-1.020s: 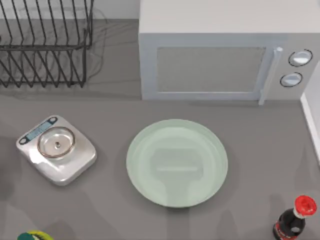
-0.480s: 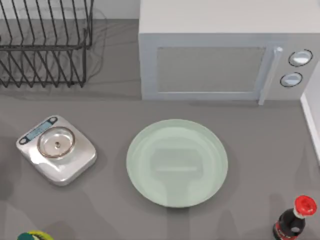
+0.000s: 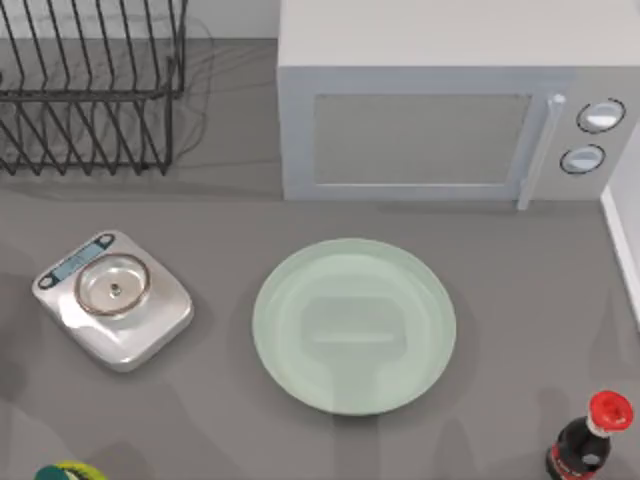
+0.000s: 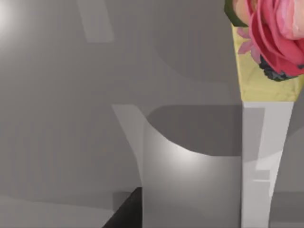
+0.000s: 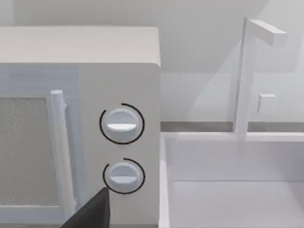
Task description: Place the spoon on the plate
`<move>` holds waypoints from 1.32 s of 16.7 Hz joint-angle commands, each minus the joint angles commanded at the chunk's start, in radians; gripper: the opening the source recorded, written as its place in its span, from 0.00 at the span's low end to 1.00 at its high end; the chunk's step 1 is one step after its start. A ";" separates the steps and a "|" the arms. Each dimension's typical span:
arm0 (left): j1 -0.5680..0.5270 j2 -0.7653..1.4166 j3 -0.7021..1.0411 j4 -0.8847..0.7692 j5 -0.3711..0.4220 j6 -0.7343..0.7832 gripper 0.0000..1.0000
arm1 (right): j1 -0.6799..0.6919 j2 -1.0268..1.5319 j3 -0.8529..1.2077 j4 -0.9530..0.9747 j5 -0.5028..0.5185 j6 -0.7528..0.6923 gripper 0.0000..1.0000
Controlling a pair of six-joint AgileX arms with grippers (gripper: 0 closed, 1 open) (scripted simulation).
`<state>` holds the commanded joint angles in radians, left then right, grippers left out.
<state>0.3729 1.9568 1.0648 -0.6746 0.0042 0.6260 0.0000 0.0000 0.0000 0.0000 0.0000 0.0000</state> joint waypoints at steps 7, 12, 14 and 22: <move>-0.001 -0.111 0.134 -0.224 0.021 -0.003 0.00 | 0.000 0.000 0.000 0.000 0.000 0.000 1.00; -0.003 -0.193 0.258 -0.426 0.020 -0.008 0.00 | 0.000 0.000 0.000 0.000 0.000 0.000 1.00; -0.004 -0.200 0.265 -0.435 0.020 -0.010 0.00 | 0.000 0.000 0.000 0.000 0.000 0.000 1.00; -0.165 -0.118 0.361 -0.447 0.019 0.020 0.00 | 0.000 0.000 0.000 0.000 0.000 0.000 1.00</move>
<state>0.2076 1.8391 1.4257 -1.1212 0.0236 0.6465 0.0000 0.0000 0.0000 0.0000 0.0000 0.0000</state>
